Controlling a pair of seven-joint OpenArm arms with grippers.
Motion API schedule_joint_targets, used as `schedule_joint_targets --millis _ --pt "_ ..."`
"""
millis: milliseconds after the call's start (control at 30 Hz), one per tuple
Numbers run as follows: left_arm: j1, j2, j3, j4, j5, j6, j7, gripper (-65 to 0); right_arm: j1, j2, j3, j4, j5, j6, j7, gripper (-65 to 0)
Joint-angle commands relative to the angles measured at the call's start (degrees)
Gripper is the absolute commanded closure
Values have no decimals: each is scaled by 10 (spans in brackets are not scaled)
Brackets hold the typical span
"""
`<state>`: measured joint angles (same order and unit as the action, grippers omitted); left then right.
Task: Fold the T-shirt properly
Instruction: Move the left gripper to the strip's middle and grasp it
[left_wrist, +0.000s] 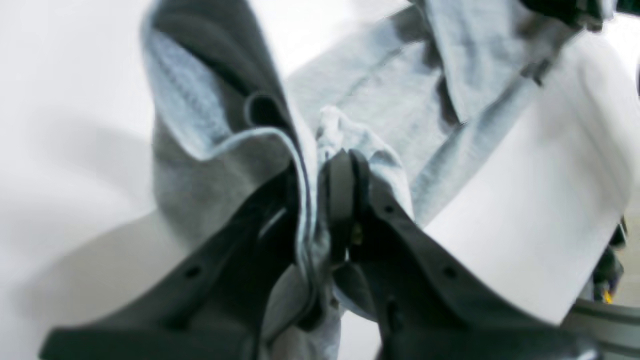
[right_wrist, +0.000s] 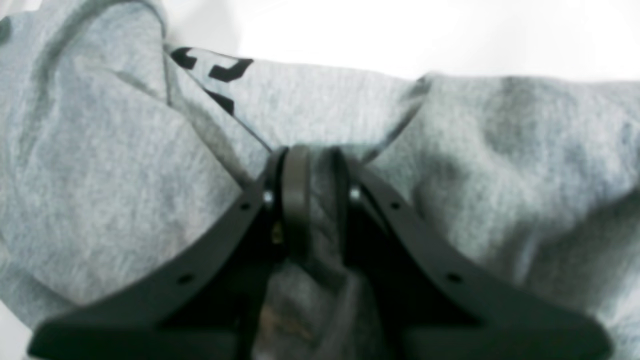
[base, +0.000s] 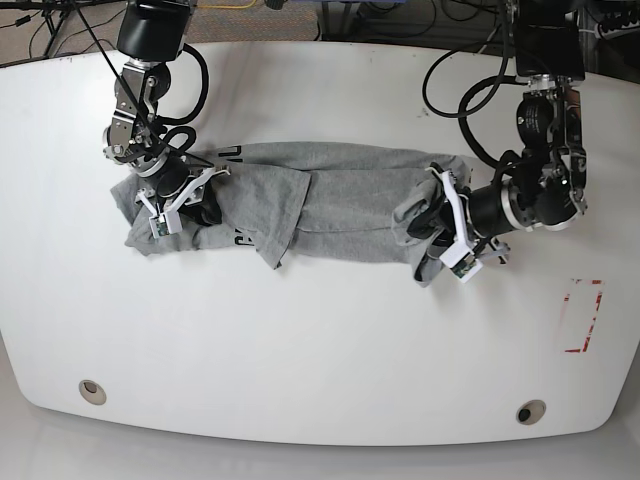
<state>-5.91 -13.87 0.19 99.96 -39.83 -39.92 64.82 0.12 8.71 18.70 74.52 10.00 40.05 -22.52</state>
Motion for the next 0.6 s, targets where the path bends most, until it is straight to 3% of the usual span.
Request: schedule_joint_targets --millis 0,333,567 --pt "-28 17 8 -4 -9 -1 -11 -28 10 6 1 8 -1 -1 3 -87" --pt "-55 64 25 -61 15 -1 -10 -29 12 6 1 7 -1 -1 3 -87" --pt "-66 69 57 -78 15 -1 -10 -29 13 6 1 7 -1 -1 3 -87"
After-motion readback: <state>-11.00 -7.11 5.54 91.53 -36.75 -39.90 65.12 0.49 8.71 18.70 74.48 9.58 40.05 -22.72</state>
